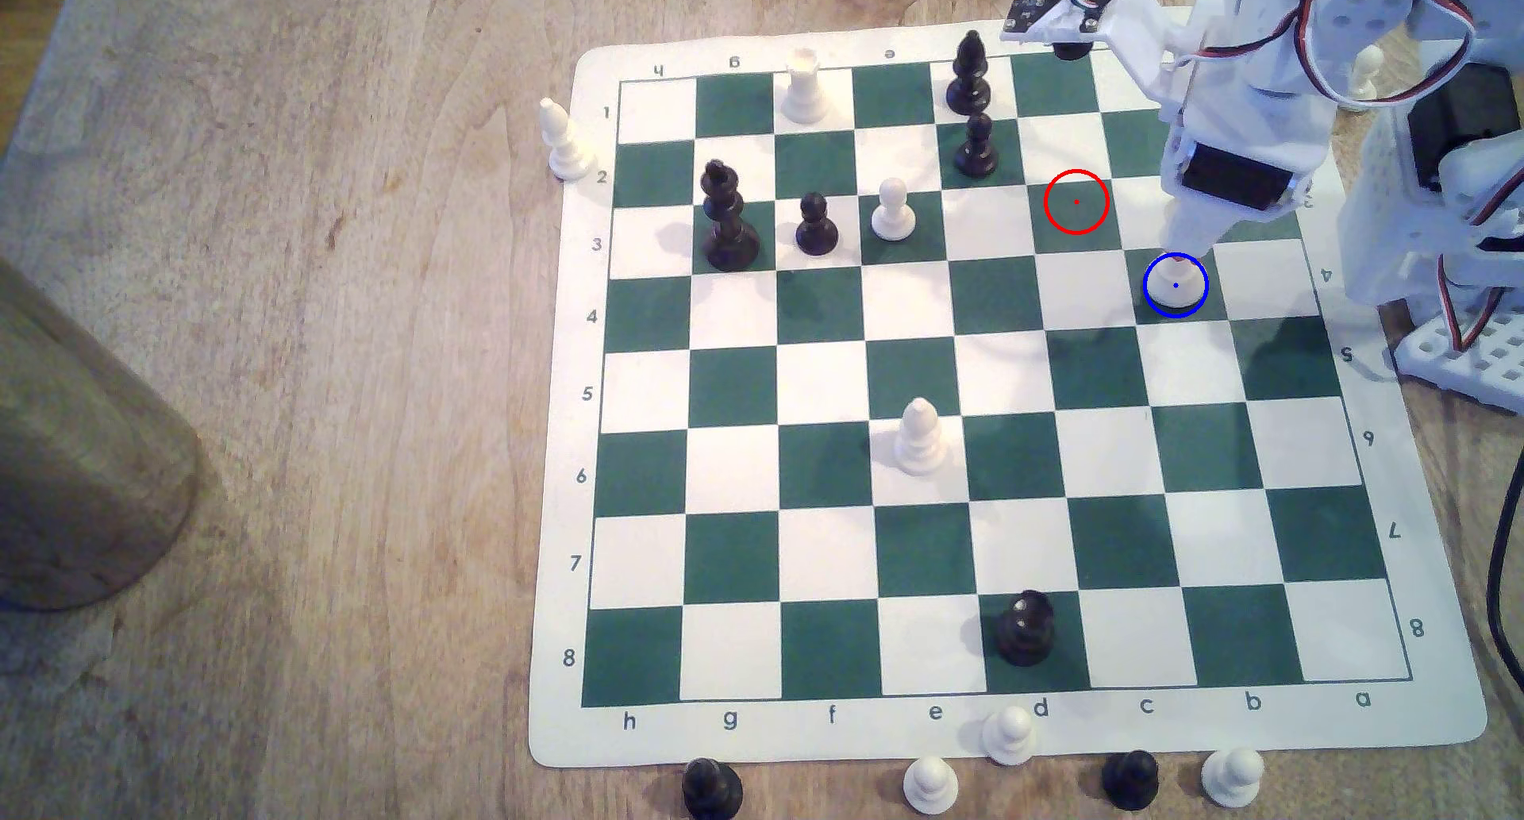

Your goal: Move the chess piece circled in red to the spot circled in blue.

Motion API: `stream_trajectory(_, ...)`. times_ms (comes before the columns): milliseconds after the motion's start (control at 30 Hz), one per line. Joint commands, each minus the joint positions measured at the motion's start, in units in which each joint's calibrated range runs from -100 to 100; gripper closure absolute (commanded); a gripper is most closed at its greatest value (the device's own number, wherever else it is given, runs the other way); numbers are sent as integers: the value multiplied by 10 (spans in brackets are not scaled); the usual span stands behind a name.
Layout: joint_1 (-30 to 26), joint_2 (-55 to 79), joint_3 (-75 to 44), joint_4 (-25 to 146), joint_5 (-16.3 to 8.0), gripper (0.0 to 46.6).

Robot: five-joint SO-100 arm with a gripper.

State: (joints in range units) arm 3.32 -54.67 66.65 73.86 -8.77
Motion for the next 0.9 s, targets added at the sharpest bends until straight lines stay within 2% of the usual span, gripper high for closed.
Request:
stream_trajectory(0,6,-3,-1,-12,-2,360)
stream_trajectory(233,12,-8,-20,-11,-3,322)
stream_trajectory(467,13,-39,-97,59,0,294)
stream_trajectory(867,58,-128,-246,83,2,296)
